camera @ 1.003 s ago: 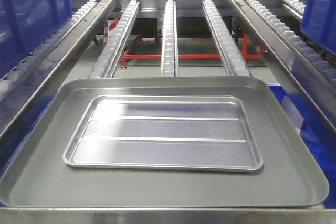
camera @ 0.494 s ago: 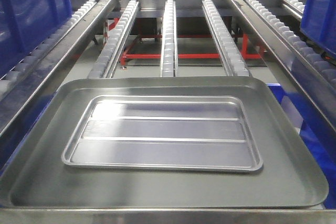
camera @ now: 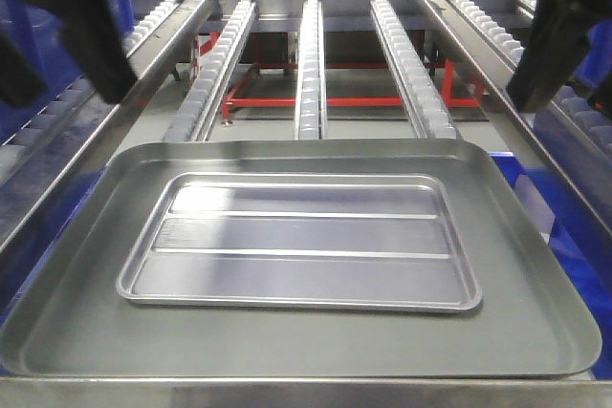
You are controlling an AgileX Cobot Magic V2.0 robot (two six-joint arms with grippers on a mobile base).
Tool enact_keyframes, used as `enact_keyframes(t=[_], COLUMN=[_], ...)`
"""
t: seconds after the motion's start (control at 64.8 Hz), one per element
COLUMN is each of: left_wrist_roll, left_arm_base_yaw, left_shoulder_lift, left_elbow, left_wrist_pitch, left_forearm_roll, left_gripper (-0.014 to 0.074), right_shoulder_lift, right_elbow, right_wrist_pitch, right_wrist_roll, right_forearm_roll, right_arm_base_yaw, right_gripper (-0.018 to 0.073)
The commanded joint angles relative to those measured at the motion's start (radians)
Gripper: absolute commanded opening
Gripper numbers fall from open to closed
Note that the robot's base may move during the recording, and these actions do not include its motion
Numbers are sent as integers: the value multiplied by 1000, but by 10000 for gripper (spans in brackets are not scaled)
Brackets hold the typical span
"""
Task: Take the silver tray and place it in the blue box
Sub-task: 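Lower both grippers onto the short edges of the small silver tray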
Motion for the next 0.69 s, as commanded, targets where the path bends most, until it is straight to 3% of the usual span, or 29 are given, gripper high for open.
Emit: enact_keyframes(t=[0.0, 0.247, 0.494, 0.679], left_wrist_roll=[-54, -96, -198, -200], left_arm_base_yaw=[-18, -33, -33, -33], left_shoulder_lift=[49, 215, 283, 314], left_elbow=[-85, -183, -192, -192], left_wrist_pitch=[-22, -1, -2, -31], left_forearm_roll=[13, 26, 135, 134], left_gripper=[355, 355, 355, 355], right_shoulder_lift=[24, 164, 282, 348], right_elbow=[-63, -153, -186, -186], right_wrist_pitch=[-37, -21, -43, -78], right_wrist_roll=[17, 21, 36, 36], right_forearm_roll=[-2, 1, 21, 27], right_arm_base_yaw=[-4, 4, 5, 5], right_gripper=[475, 475, 475, 475])
